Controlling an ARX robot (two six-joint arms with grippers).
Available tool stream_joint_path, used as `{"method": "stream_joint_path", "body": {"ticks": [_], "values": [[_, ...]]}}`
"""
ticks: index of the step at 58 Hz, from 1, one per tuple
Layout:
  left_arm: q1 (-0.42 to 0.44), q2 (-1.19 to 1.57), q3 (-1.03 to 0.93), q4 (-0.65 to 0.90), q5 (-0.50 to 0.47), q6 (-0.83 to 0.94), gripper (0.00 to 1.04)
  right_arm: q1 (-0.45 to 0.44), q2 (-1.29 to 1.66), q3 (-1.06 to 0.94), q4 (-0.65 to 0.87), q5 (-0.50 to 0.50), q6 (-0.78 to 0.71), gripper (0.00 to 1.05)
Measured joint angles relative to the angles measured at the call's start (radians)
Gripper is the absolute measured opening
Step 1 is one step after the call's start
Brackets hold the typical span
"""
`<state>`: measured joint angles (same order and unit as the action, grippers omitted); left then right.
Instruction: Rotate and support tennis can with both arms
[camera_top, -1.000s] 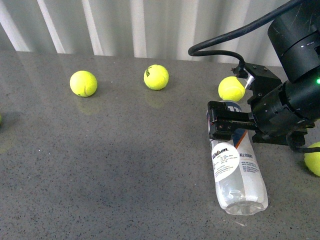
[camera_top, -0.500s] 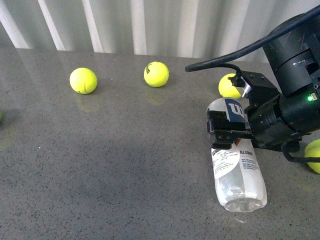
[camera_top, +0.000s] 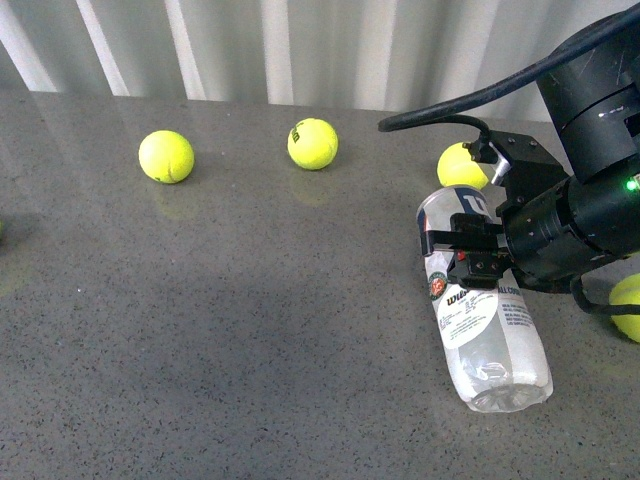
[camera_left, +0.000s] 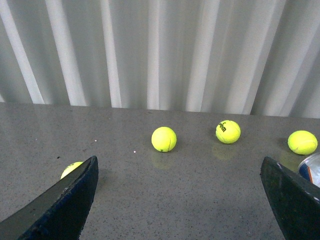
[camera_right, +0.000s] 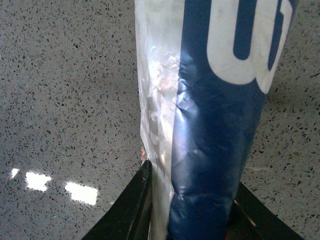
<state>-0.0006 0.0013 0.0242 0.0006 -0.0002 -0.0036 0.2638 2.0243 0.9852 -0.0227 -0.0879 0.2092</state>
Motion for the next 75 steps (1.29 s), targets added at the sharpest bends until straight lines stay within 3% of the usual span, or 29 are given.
{"method": "stream_joint_path", "body": {"ticks": [20, 36, 44, 49, 64, 75], "values": [[0.0, 0.0, 0.0, 0.0, 0.0, 0.0, 0.98, 0.001, -0.131, 0.0, -0.048, 0.033, -0.035, 0.12], [0.0, 0.0, 0.0, 0.0, 0.0, 0.0, 0.98, 0.024, -0.312, -0.008, -0.031, 0.158, -0.202, 0.07], [0.0, 0.0, 0.0, 0.0, 0.0, 0.0, 0.98, 0.05, -0.402, -0.05, 0.06, 0.294, -0.396, 0.06], [0.0, 0.0, 0.0, 0.0, 0.0, 0.0, 0.98, 0.066, -0.435, -0.087, 0.142, 0.327, -0.551, 0.06], [0.0, 0.0, 0.0, 0.0, 0.0, 0.0, 0.98, 0.119, -0.417, -0.263, 0.486, 0.282, -1.116, 0.06], [0.0, 0.0, 0.0, 0.0, 0.0, 0.0, 0.98, 0.154, -0.314, -0.299, 0.64, 0.217, -1.357, 0.06]]}}
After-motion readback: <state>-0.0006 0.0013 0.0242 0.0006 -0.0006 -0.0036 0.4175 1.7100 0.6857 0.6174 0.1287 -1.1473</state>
